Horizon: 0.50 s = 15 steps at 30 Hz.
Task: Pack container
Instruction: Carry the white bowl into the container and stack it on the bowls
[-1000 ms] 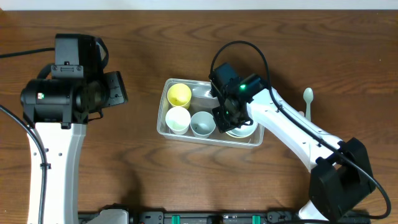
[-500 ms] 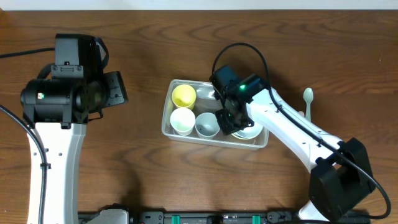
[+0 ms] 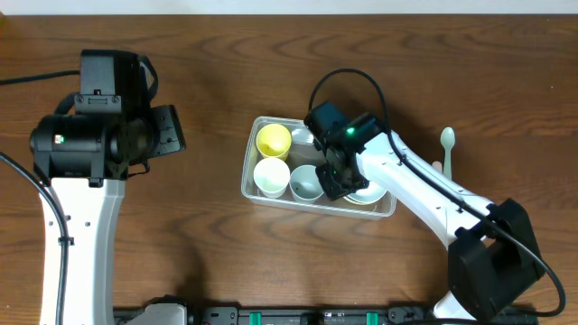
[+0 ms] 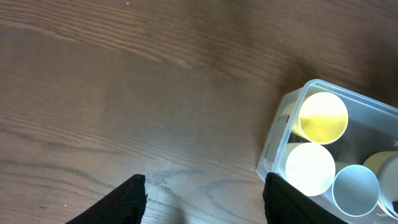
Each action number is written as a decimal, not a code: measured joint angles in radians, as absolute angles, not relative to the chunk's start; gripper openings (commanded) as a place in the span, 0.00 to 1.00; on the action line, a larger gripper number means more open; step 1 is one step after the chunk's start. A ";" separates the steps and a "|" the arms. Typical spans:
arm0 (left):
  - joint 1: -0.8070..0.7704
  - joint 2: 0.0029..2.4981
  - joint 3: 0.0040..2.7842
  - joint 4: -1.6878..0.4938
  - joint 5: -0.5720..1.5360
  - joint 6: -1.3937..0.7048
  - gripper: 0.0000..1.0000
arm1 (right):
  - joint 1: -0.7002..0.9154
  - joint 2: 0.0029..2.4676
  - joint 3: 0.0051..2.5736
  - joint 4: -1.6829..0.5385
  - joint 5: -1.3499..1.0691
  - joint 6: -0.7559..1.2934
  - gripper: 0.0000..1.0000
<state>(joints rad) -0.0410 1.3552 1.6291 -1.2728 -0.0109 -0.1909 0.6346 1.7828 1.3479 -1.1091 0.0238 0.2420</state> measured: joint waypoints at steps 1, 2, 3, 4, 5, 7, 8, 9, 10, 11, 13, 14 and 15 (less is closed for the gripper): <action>-0.041 1.355 1.629 -1.273 -0.011 -0.191 0.61 | 0.635 1.783 1.348 -1.109 0.026 0.241 0.01; -0.041 1.355 1.629 -1.273 -0.011 -0.191 0.62 | 0.635 1.783 1.348 -1.109 0.027 0.241 0.03; -0.041 1.355 1.629 -1.273 -0.011 -0.191 0.61 | 0.635 1.783 1.348 -1.110 0.028 0.241 0.04; -0.041 1.355 1.629 -1.273 -0.011 -0.191 0.61 | 0.635 1.783 1.348 -1.110 0.029 0.238 0.05; -0.041 1.355 1.629 -1.273 -0.011 -0.191 0.61 | 0.635 1.783 1.348 -1.111 0.030 0.237 0.06; -0.041 1.355 1.629 -1.273 -0.011 -0.191 0.61 | 0.636 1.783 1.348 -1.127 0.031 0.234 0.10; -0.041 1.355 1.629 -1.273 -0.011 -0.191 0.61 | 0.637 1.783 1.347 -1.137 0.030 0.233 0.10; -0.041 1.355 1.629 -1.273 -0.011 -0.191 0.61 | 0.637 1.783 1.346 -1.142 0.030 0.231 0.10; -0.041 1.355 1.629 -1.273 -0.011 -0.191 0.61 | 0.637 1.783 1.344 -1.143 0.029 0.230 0.12; -0.041 1.355 1.629 -1.273 -0.011 -0.191 0.61 | 0.637 1.783 1.343 -1.143 0.027 0.231 0.13; -0.041 1.355 1.629 -1.273 -0.011 -0.191 0.61 | 0.637 1.783 1.340 -1.144 0.026 0.231 0.17; -0.041 1.355 1.629 -1.273 -0.011 -0.191 0.62 | 0.637 1.783 1.338 -1.143 0.026 0.229 0.19; -0.041 1.355 1.629 -1.273 -0.011 -0.191 0.61 | 0.637 1.783 1.338 -1.143 0.026 0.231 0.22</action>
<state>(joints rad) -0.0410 1.3552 1.6291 -1.2732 -0.0109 -0.1913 0.6373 1.7828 1.3384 -1.1427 0.0261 0.2306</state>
